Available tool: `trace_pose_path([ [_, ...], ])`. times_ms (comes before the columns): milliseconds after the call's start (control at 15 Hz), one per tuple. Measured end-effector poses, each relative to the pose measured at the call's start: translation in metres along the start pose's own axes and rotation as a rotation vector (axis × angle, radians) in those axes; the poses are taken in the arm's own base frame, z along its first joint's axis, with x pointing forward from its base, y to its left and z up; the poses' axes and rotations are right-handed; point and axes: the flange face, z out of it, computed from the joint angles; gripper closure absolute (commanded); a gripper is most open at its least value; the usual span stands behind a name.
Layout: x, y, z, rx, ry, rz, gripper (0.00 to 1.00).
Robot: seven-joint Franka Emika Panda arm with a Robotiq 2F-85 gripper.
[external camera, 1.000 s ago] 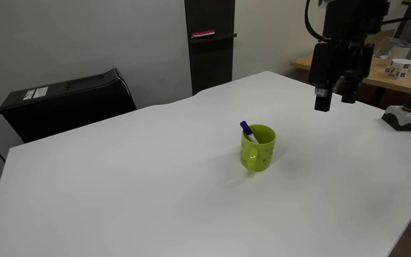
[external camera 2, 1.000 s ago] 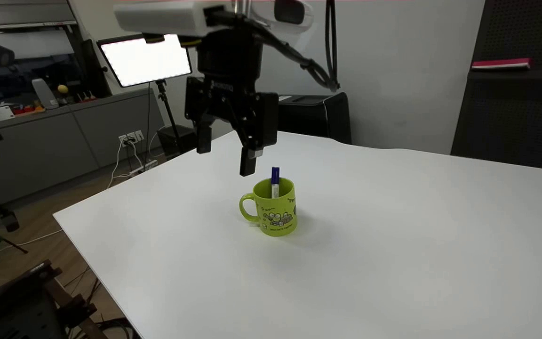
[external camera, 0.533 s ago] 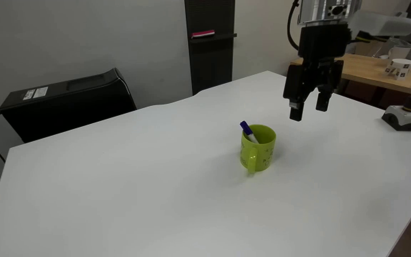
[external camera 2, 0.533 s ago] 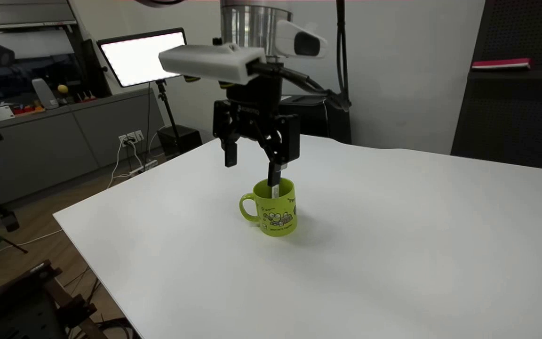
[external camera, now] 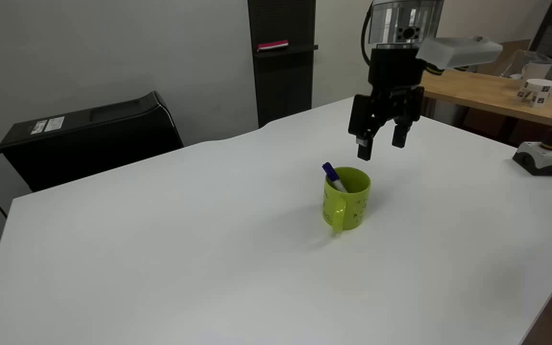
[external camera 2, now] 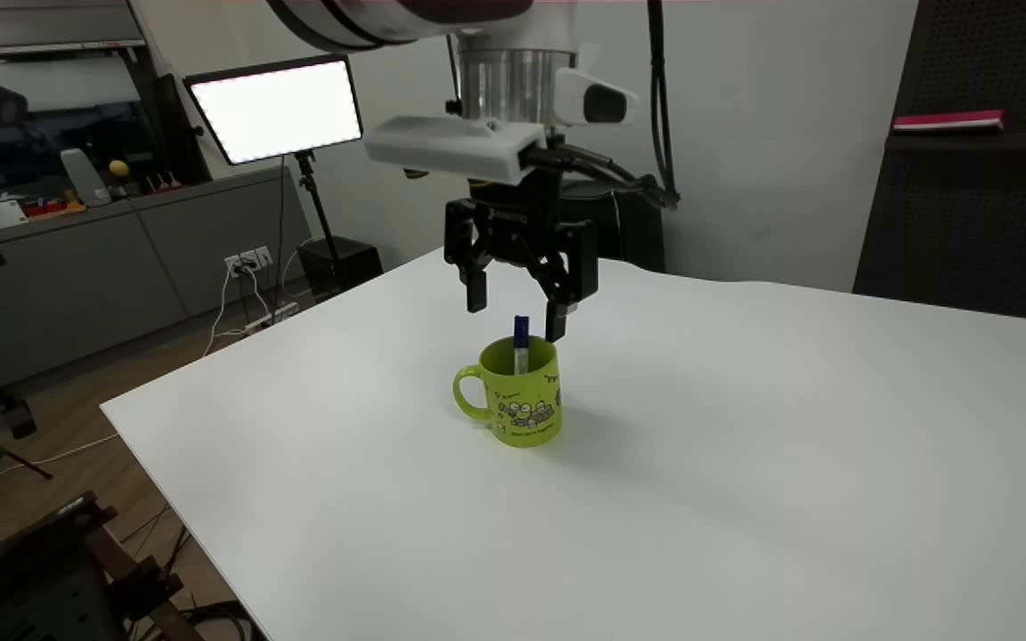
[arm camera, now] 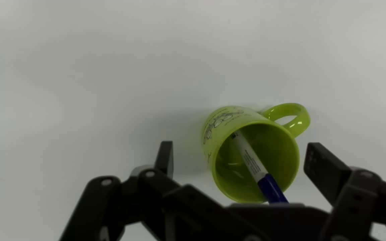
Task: Place the marker on the table
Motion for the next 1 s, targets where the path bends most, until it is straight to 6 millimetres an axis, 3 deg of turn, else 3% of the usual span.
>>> trace_pose_path([
  [600, 0.045, -0.002, 0.035, -0.055, -0.012, 0.042, 0.0],
  [1000, 0.063, -0.017, 0.04, -0.07, -0.052, 0.054, 0.0],
])
